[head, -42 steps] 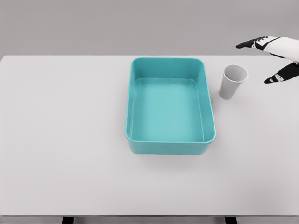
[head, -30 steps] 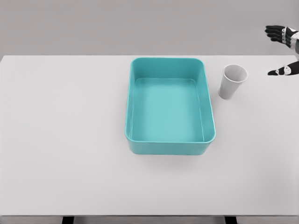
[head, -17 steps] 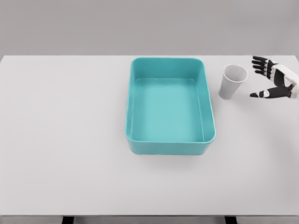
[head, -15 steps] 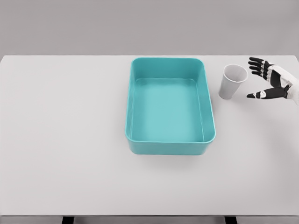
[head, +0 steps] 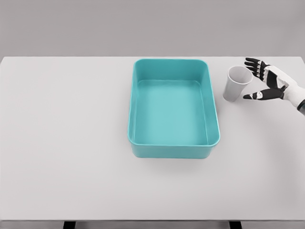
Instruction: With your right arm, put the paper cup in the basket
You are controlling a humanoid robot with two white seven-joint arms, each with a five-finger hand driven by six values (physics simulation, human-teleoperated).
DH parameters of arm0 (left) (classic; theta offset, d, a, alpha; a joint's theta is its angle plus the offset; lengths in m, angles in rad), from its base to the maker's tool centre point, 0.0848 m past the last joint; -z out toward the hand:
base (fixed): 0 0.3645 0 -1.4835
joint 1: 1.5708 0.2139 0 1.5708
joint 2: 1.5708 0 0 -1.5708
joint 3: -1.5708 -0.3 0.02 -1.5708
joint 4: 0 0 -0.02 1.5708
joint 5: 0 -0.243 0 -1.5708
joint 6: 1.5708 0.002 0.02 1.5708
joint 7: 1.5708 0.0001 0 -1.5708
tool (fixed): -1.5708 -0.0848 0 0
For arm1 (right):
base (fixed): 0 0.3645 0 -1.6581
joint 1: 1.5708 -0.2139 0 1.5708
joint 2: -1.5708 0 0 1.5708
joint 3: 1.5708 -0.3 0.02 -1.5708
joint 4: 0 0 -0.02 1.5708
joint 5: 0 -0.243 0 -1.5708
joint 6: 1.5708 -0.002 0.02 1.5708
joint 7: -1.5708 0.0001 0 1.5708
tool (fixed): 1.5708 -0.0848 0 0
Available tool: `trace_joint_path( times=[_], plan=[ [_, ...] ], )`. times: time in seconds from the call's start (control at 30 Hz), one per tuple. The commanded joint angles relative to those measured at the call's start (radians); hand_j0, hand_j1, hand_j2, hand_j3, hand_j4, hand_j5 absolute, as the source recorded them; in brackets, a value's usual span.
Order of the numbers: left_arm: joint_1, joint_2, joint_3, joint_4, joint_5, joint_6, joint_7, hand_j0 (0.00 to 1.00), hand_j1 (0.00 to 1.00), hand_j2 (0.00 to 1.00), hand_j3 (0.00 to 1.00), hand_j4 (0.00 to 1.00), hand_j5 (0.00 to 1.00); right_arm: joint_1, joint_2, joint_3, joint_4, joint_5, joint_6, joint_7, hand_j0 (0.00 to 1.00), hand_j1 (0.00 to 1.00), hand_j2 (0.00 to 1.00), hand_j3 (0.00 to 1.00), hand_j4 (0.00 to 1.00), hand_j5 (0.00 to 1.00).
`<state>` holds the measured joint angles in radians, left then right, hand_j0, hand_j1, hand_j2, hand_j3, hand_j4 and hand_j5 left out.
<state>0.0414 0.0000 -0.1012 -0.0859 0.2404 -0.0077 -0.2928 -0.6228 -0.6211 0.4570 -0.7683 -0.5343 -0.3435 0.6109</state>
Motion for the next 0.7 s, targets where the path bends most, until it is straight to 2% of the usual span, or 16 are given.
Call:
trace_joint_path(
  times=[0.0, 0.67],
  plan=[
    [0.0, 0.0, 0.0, 0.0, 0.0, 0.0, 0.0, 1.0, 1.0, 1.0, 1.0, 1.0, 1.0, -0.002, 0.001, -0.001, 0.001, -0.006, 0.001, 0.0, 1.0, 1.0, 1.0, 1.0, 1.0, 1.0],
    [0.0, 0.0, 0.0, 0.0, 0.0, 0.0, 0.0, 1.0, 1.0, 1.0, 1.0, 1.0, 1.0, -0.018, 0.035, -0.001, -0.022, 0.034, 0.0, 0.0, 1.0, 1.0, 1.0, 1.0, 1.0, 1.0]
  ],
)
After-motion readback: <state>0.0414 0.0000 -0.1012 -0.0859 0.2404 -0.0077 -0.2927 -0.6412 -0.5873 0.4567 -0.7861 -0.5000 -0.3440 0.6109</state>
